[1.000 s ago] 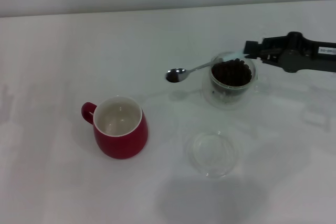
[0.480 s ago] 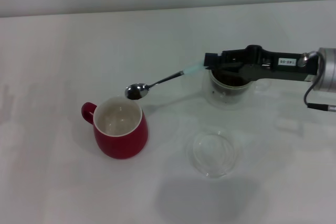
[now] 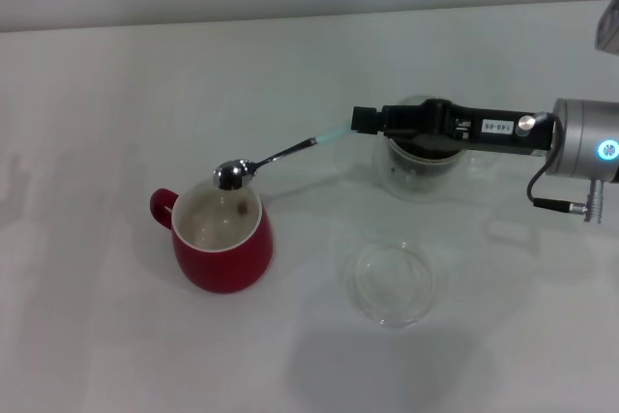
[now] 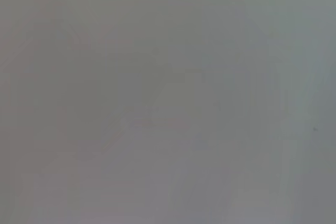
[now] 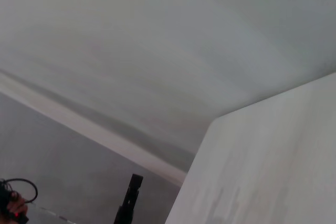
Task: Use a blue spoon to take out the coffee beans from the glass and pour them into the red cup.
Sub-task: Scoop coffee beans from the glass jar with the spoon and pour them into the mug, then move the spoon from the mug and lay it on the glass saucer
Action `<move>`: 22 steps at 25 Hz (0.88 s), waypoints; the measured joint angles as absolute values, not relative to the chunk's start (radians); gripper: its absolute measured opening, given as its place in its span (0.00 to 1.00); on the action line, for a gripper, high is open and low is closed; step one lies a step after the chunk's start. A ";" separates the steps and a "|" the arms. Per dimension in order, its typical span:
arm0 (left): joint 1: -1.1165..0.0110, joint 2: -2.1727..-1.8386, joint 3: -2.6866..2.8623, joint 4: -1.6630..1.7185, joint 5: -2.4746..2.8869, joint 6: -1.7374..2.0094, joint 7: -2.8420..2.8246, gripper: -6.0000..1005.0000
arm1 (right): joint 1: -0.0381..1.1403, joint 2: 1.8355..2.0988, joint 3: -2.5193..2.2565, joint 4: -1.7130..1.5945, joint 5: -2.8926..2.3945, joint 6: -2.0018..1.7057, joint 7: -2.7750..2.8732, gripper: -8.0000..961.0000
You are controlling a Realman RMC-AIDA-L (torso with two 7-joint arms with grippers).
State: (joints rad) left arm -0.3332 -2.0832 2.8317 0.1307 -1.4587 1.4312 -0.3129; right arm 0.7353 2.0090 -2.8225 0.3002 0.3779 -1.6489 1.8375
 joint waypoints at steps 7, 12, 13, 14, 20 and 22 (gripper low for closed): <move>-0.337 -2.083 2.832 0.131 -1.459 1.424 -0.313 0.73 | 0.722 2.010 -2.823 0.232 0.374 -1.589 1.737 0.16; -0.339 -2.083 2.832 0.131 -1.459 1.421 -0.313 0.73 | 0.718 2.011 -2.822 0.204 0.368 -1.578 1.607 0.16; -0.339 -2.083 2.832 0.131 -1.459 1.420 -0.313 0.73 | 0.713 2.011 -2.821 0.194 0.370 -1.578 1.548 0.16; -0.339 -2.083 2.832 0.131 -1.459 1.420 -0.313 0.73 | 0.713 2.011 -2.821 0.194 0.370 -1.578 1.548 0.16; -0.339 -2.083 2.832 0.129 -1.459 1.416 -0.313 0.73 | 0.694 2.011 -2.816 0.192 0.384 -1.584 1.394 0.16; -0.339 -2.083 2.832 0.128 -1.459 1.409 -0.313 0.73 | 0.676 2.008 -2.816 0.193 0.426 -1.605 1.350 0.16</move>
State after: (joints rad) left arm -0.3390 -2.0832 2.8317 0.1283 -1.4588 1.4091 -0.3129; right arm 0.6757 2.0079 -2.8156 0.1932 0.4257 -1.6045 1.3497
